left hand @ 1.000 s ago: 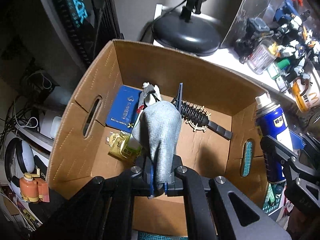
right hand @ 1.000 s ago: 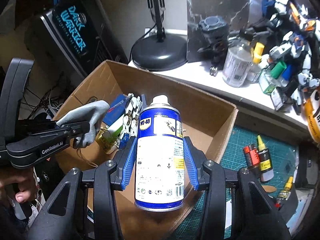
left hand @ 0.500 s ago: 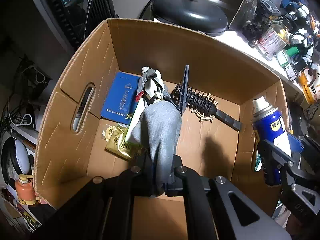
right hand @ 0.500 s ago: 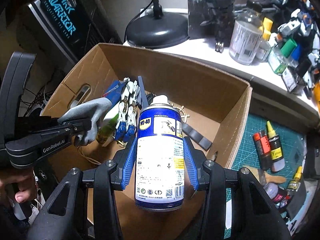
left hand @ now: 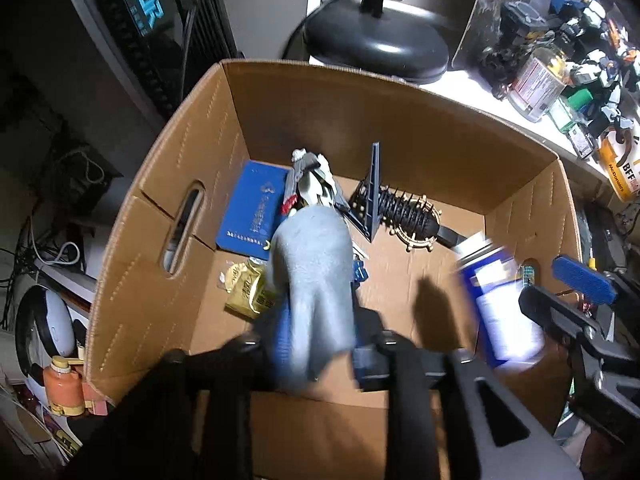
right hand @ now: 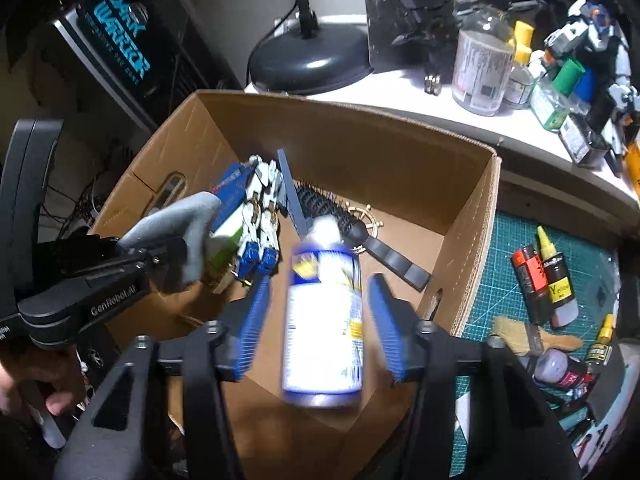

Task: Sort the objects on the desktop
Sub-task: 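Lower the sponge into the box with the left tool while the right tool releases the can inside, then withdraw both open tools from the box back over the mat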

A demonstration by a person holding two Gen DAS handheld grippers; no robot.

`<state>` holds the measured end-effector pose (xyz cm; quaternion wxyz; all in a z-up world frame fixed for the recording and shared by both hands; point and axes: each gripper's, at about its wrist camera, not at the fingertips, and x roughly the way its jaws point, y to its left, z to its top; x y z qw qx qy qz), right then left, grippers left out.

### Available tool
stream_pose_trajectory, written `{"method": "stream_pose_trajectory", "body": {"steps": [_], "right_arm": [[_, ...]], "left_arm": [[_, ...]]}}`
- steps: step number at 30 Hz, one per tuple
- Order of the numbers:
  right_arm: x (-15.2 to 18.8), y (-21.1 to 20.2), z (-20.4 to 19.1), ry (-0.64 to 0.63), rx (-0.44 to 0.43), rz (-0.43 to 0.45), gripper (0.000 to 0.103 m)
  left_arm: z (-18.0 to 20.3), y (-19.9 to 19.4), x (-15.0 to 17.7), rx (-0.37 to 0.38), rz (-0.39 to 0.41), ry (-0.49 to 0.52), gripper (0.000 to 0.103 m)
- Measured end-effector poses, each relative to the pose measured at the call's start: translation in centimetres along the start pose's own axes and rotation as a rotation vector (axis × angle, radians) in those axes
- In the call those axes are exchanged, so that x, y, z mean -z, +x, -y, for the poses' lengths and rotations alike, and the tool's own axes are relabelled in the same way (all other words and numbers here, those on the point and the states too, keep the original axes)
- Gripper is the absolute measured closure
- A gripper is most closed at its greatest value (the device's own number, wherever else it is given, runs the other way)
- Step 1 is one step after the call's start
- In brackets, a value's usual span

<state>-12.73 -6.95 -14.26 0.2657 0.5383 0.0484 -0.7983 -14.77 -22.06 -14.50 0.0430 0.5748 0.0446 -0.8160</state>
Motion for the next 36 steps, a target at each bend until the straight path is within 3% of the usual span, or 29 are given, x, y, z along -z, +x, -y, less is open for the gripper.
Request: {"method": "stream_pose_trajectory", "body": {"steps": [6,14,16,17,18,23,25,27,28,36], "right_arm": [[0.0,-1.0,-0.5,-0.023,0.005,0.028,0.041],[0.6,-1.8,-0.6,-0.012,0.008,0.043,0.041],[0.8,-2.1,-0.6,-0.011,0.009,0.047,0.041],[0.9,-2.2,-0.5,-0.011,0.010,0.049,0.041],[1.0,-2.4,-0.5,-0.011,0.011,0.051,0.041],[1.6,-3.2,-0.5,-0.011,0.016,0.063,0.041],[1.8,-3.5,-0.5,-0.012,0.017,0.067,0.037],[2.3,-4.1,-0.5,-0.007,0.016,0.090,0.013],[2.5,-4.4,-0.4,-0.004,0.014,0.101,0.009],[4.1,-7.1,0.5,0.016,0.020,0.149,0.007]], "left_arm": [[0.3,-1.3,0.4,-0.005,0.047,0.000,0.025],[0.4,-1.8,1.0,-0.015,0.035,-0.007,0.024],[0.3,-1.9,1.3,-0.021,0.030,-0.014,0.017],[0.1,-2.0,1.4,-0.043,0.025,-0.032,0.003],[-0.1,-2.1,1.4,-0.051,0.026,-0.048,0.000],[-0.3,-3.4,1.8,-0.040,0.064,-0.069,0.000],[-0.2,-4.0,2.0,-0.041,0.074,-0.069,0.000],[0.0,-4.4,2.2,-0.041,0.078,-0.069,0.000],[0.2,-4.6,2.4,-0.041,0.080,-0.069,0.000],[1.9,-6.2,4.2,-0.028,0.095,-0.061,0.000]]}}
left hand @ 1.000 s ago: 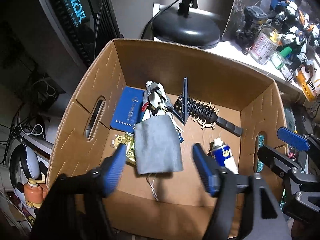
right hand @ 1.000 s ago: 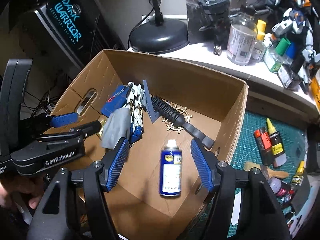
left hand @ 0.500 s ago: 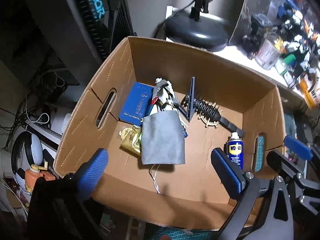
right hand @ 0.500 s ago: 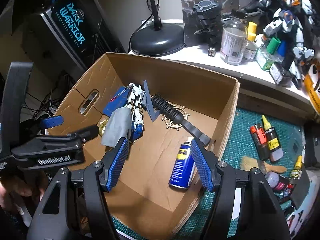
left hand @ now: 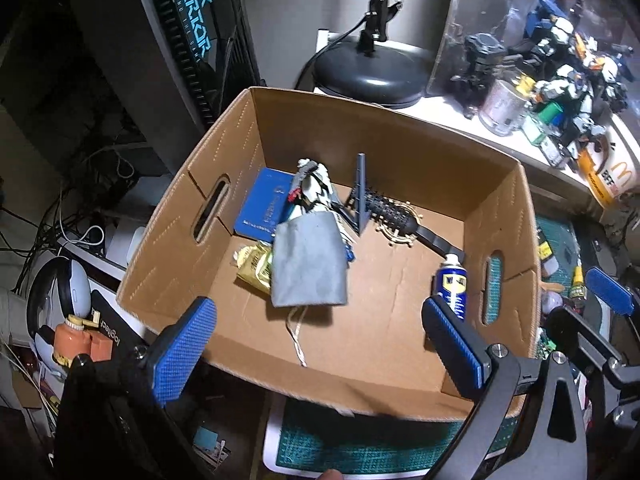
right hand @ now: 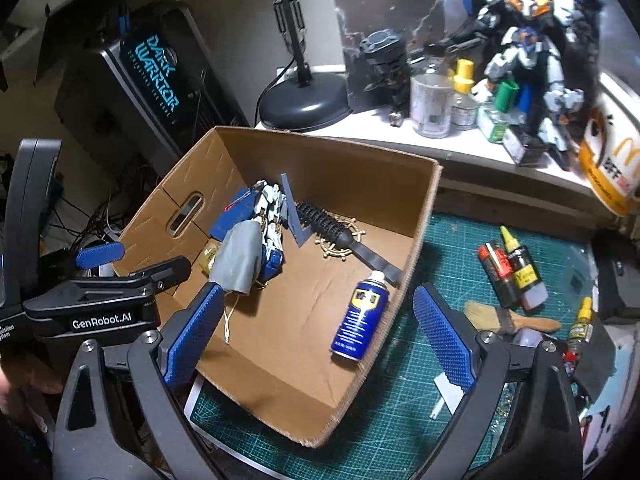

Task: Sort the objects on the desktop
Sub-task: 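Withdraw both open tools from the box back over the mat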

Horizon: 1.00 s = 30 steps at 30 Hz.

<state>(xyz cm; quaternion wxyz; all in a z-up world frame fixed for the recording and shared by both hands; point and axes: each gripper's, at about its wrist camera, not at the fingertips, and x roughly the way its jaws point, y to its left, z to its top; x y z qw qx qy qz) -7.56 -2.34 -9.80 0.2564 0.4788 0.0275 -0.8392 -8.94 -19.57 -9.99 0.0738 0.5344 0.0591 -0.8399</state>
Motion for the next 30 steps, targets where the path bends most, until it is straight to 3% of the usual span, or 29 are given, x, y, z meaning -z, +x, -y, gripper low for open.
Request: {"method": "stream_pose_trajectory", "body": {"steps": [4,5,12,16,19,22,24,25,27,30], "right_arm": [[1.3,-2.1,1.3,0.001,0.023,0.037,0.005],[1.7,-2.8,1.7,0.001,0.028,0.052,0.000],[3.3,-8.8,6.3,0.036,0.074,0.203,0.000],[3.9,-11.8,9.0,0.080,0.275,0.277,0.000],[4.4,-13.4,10.4,0.079,0.534,0.313,0.000],[5.6,-15.2,11.6,0.025,0.697,0.370,0.000],[6.8,-16.7,11.9,-0.059,0.838,0.453,0.000],[7.0,-17.0,12.1,-0.095,0.844,0.449,0.000],[7.0,-17.6,13.1,-0.181,0.769,0.384,0.000],[7.4,-19.0,15.5,-0.175,0.554,0.369,0.000]], "left_arm": [[1.3,-1.1,1.2,0.025,0.011,0.001,0.000],[1.6,-1.3,1.4,0.033,0.014,0.002,0.000],[5.0,-3.1,3.0,0.071,0.044,0.026,0.000],[8.4,-4.5,3.9,0.093,0.088,0.068,0.000],[10.8,-5.7,4.3,0.119,0.132,0.083,0.000],[13.2,-6.8,4.6,0.144,0.162,0.088,0.000],[14.7,-7.4,4.8,0.161,0.179,0.088,0.000],[15.5,-7.6,4.8,0.152,0.182,0.093,0.000],[17.2,-7.9,5.1,0.128,0.187,0.103,0.000],[19.1,-8.3,5.5,0.145,0.198,0.076,0.000]]}}
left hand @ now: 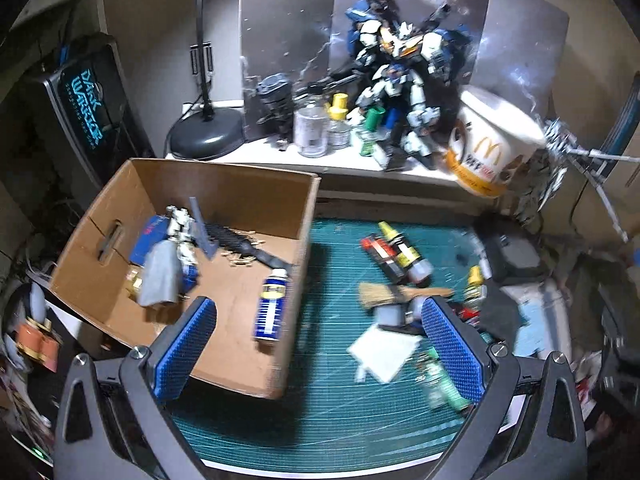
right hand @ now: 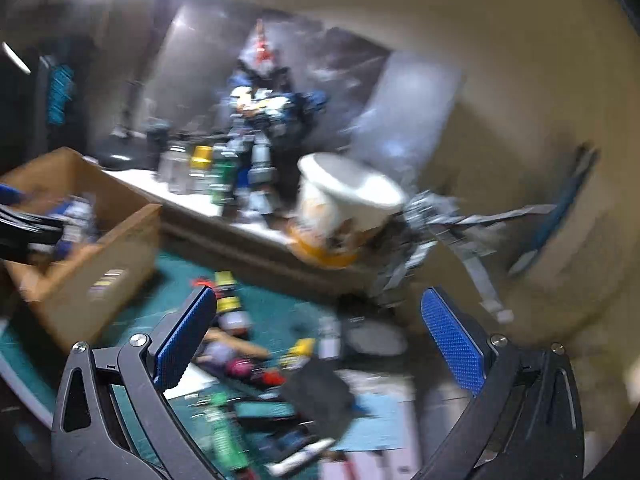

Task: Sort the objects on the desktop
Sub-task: 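Withdraw both open tools from the box back over the mat, then grasp the orange paint can with the left tool while the right tool grasps the black yellow-capped bottle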

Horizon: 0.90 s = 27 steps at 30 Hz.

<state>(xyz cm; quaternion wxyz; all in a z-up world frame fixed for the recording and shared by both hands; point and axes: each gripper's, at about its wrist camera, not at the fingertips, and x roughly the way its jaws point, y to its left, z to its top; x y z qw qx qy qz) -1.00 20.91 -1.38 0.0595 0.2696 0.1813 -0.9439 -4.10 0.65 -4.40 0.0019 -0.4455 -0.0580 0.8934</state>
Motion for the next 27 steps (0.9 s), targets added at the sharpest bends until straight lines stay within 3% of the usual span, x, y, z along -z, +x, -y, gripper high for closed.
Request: {"method": "stream_pose_trajectory", "body": {"steps": [3,7,12,17,22,26,27], "right_arm": [[0.9,0.2,2.7,0.119,-0.098,-0.026,0.000],[2.1,2.1,4.7,0.147,-0.169,-0.112,0.001],[3.6,3.7,5.9,0.196,-0.263,-0.170,0.018],[3.8,4.6,5.9,0.229,-0.261,-0.168,0.018],[3.3,6.3,6.1,0.247,-0.264,-0.210,0.034],[3.3,7.5,6.4,0.266,-0.267,-0.252,0.050],[3.4,7.9,6.4,0.274,-0.269,-0.268,0.055]], "left_arm": [[1.3,0.2,0.2,-0.004,-0.014,-0.059,0.000],[2.0,0.3,0.8,0.026,-0.027,-0.117,0.000],[2.0,1.0,1.0,0.070,-0.022,-0.173,0.000],[3.2,3.0,-0.3,0.074,-0.017,-0.095,0.000],[4.4,5.2,-1.6,0.115,-0.044,0.004,0.000],[4.5,6.6,-2.2,0.183,-0.071,0.011,0.027],[4.5,7.0,-2.2,0.197,-0.091,0.007,0.038]]}}
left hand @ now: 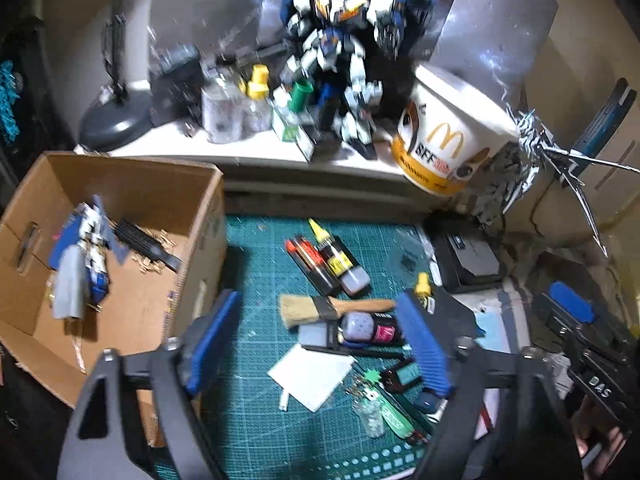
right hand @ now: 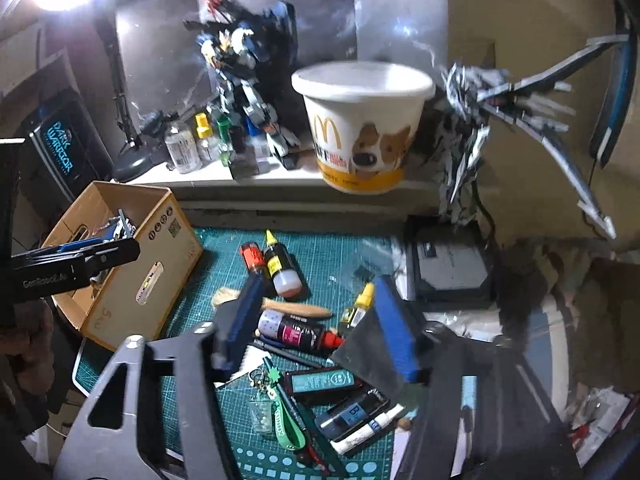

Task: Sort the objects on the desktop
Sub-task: 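Grasp the orange paint can with the left tool while the right tool grasps the black yellow-capped bottle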

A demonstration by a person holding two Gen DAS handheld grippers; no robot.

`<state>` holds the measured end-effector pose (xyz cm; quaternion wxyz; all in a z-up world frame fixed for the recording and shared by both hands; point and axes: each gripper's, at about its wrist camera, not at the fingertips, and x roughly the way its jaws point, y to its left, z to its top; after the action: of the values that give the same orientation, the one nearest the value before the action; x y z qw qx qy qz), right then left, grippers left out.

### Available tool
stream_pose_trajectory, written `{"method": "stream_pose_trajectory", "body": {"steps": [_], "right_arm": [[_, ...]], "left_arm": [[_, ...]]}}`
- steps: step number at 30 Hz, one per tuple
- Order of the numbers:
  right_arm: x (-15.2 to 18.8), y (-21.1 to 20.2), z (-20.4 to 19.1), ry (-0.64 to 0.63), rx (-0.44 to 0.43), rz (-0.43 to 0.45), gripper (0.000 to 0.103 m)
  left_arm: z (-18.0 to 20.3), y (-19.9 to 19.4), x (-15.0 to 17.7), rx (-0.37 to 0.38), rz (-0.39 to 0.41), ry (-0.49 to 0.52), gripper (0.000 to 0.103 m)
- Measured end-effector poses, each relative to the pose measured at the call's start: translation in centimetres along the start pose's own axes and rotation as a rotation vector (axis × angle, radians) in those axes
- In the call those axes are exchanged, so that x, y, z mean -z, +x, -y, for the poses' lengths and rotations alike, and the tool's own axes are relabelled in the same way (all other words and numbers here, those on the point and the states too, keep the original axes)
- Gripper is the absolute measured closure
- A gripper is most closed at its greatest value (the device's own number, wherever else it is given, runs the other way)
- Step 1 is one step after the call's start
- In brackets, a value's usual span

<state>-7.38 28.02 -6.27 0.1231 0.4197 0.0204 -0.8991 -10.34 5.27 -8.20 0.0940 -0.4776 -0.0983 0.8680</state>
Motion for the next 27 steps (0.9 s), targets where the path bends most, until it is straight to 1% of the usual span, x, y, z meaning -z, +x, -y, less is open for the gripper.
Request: {"method": "stream_pose_trajectory", "body": {"steps": [1,2,3,4,5,6,9,11,13,16,19,22,23,25,27], "right_arm": [[0.0,0.4,0.2,0.010,-0.003,-0.015,0.058],[0.0,0.9,0.3,0.018,-0.016,-0.029,0.063],[0.0,1.3,0.3,0.020,-0.022,-0.037,0.064],[0.0,1.7,0.3,0.020,-0.027,-0.046,0.065],[-0.1,2.3,0.2,0.012,-0.036,-0.055,0.070],[-0.2,2.8,0.1,0.004,-0.044,-0.063,0.076],[-0.7,4.4,0.0,-0.015,-0.087,-0.078,0.076],[-1.2,5.6,0.0,-0.027,-0.119,-0.087,0.076],[-1.7,6.7,0.0,-0.039,-0.151,-0.097,0.073],[-2.4,8.5,0.5,-0.057,-0.195,-0.114,0.073],[-2.8,10.2,0.8,-0.077,-0.223,-0.133,0.072],[-3.0,11.7,1.1,-0.092,-0.255,-0.149,0.067],[-3.0,12.4,1.2,-0.094,-0.269,-0.157,0.065],[-3.0,13.4,1.4,-0.098,-0.280,-0.173,0.064],[-2.9,14.5,1.5,-0.103,-0.295,-0.189,0.064]], "left_arm": [[-0.2,0.7,-0.1,0.024,-0.030,-0.016,0.045],[-0.2,1.2,-0.2,0.026,-0.047,-0.020,0.056],[-0.2,1.7,-0.2,0.028,-0.064,-0.024,0.072],[0.0,2.3,-0.2,0.007,-0.079,-0.008,0.081],[0.2,2.7,-0.2,-0.013,-0.087,0.007,0.095],[0.5,3.2,-0.1,-0.037,-0.099,0.026,0.098],[1.1,4.5,-0.4,-0.087,-0.121,0.037,0.098],[1.3,5.5,-0.7,-0.111,-0.133,0.019,0.097],[1.2,6.4,-1.1,-0.135,-0.152,-0.014,0.097],[1.5,7.5,-1.7,-0.186,-0.168,-0.017,0.096],[1.7,8.5,-2.0,-0.219,-0.175,-0.026,0.096],[1.5,9.7,-2.2,-0.236,-0.191,-0.050,0.094],[1.4,10.1,-2.2,-0.238,-0.199,-0.059,0.091],[1.2,10.7,-2.3,-0.244,-0.206,-0.078,0.083],[1.0,11.3,-2.3,-0.232,-0.213,-0.109,0.062]]}}
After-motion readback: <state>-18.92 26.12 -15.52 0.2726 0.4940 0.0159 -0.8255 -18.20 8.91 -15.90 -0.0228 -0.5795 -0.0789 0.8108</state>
